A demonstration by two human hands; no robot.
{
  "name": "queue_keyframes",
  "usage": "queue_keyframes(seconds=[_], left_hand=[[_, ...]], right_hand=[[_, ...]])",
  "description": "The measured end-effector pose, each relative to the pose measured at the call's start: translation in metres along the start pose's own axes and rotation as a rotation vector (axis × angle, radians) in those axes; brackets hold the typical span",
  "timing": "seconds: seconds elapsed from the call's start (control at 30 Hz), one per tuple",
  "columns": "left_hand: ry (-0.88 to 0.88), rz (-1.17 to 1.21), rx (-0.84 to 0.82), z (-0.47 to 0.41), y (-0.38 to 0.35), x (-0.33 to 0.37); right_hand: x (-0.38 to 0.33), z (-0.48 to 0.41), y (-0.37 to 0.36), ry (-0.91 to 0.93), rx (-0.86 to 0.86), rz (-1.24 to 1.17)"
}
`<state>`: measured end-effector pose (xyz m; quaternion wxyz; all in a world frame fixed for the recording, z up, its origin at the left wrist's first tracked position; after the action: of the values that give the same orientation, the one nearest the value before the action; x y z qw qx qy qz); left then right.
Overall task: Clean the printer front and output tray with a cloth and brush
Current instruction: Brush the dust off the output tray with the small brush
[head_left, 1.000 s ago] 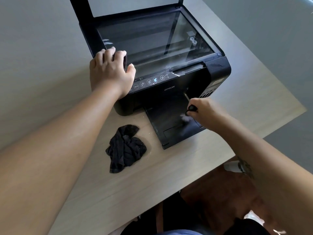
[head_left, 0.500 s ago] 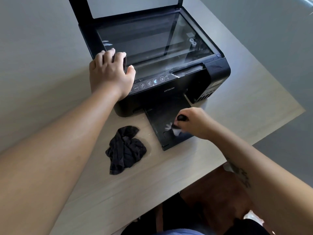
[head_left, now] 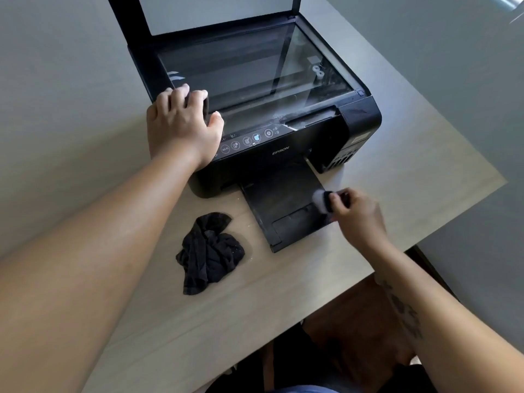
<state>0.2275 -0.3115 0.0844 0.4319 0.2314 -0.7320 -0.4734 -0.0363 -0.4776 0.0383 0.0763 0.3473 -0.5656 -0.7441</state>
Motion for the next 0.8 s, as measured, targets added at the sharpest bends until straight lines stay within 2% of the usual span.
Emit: queue_keyframes(seconds=[0.07, 0.13, 0.17, 0.23, 0.3, 0.33, 0.4, 0.43, 0.47, 0.53, 0.6, 0.63, 0.67, 0.73, 0.77, 0.8], left_hand=[[0.002, 0.000, -0.001, -0.001, 0.000, 0.000], [0.002, -0.004, 0.000, -0.001, 0.000, -0.001], [0.001, -0.003, 0.000, 0.000, 0.000, -0.001], [-0.001, 0.003, 0.000, 0.000, 0.000, -0.001], [-0.003, 0.006, 0.005, 0.000, 0.000, -0.001], [-0.005, 0.007, 0.009, 0.000, 0.000, -0.001], [-0.007, 0.008, 0.009, 0.000, 0.000, 0.000], [-0.006, 0.009, 0.009, 0.000, 0.000, 0.000], [-0.005, 0.009, 0.009, 0.000, 0.000, 0.000], [-0.003, 0.007, 0.005, 0.000, 0.001, 0.000], [-0.002, 0.007, 0.003, 0.000, 0.001, 0.000], [-0.001, 0.008, 0.003, 0.001, 0.001, 0.000], [0.000, 0.009, 0.003, 0.001, 0.001, 0.000], [0.002, 0.009, 0.003, 0.001, 0.001, 0.001], [0.001, 0.009, 0.002, 0.001, 0.001, 0.000], [-0.001, 0.009, 0.002, 0.001, 0.001, 0.001]], right_hand=[[0.004, -0.003, 0.002, 0.011, 0.084, 0.258], [-0.009, 0.011, -0.014, 0.187, -0.004, 0.448], [-0.016, 0.022, -0.027, 0.319, -0.057, 0.434], [-0.033, 0.047, -0.044, 0.505, -0.222, 0.230], [-0.041, 0.052, -0.043, 0.399, -0.378, -0.079], [-0.037, 0.045, -0.038, 0.282, -0.378, -0.187], [-0.017, 0.024, -0.023, 0.009, -0.214, -0.276], [-0.005, 0.015, -0.010, -0.101, -0.086, -0.246], [0.005, 0.007, 0.000, -0.134, 0.029, -0.154], [0.010, 0.003, -0.003, -0.040, 0.106, 0.102], [-0.003, 0.019, -0.026, 0.222, 0.109, 0.455], [-0.012, 0.034, -0.041, 0.368, 0.103, 0.541], [-0.021, 0.049, -0.055, 0.524, 0.079, 0.556], [-0.039, 0.075, -0.064, 0.707, -0.089, 0.352], [-0.044, 0.076, -0.060, 0.672, -0.177, 0.183], [-0.046, 0.071, -0.054, 0.523, -0.279, -0.004]])
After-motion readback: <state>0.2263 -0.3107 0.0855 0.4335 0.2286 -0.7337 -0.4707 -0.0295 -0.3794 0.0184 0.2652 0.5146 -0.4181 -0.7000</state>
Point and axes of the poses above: each hand's wrist, its own z-axis away from the middle knuckle, its own y-axis out of the back of the hand, x = y × z, the point moved 1 cm from there along -z, towards the middle knuckle, and after that the axes turned 9 degrees about z, right-handed, at the moved point
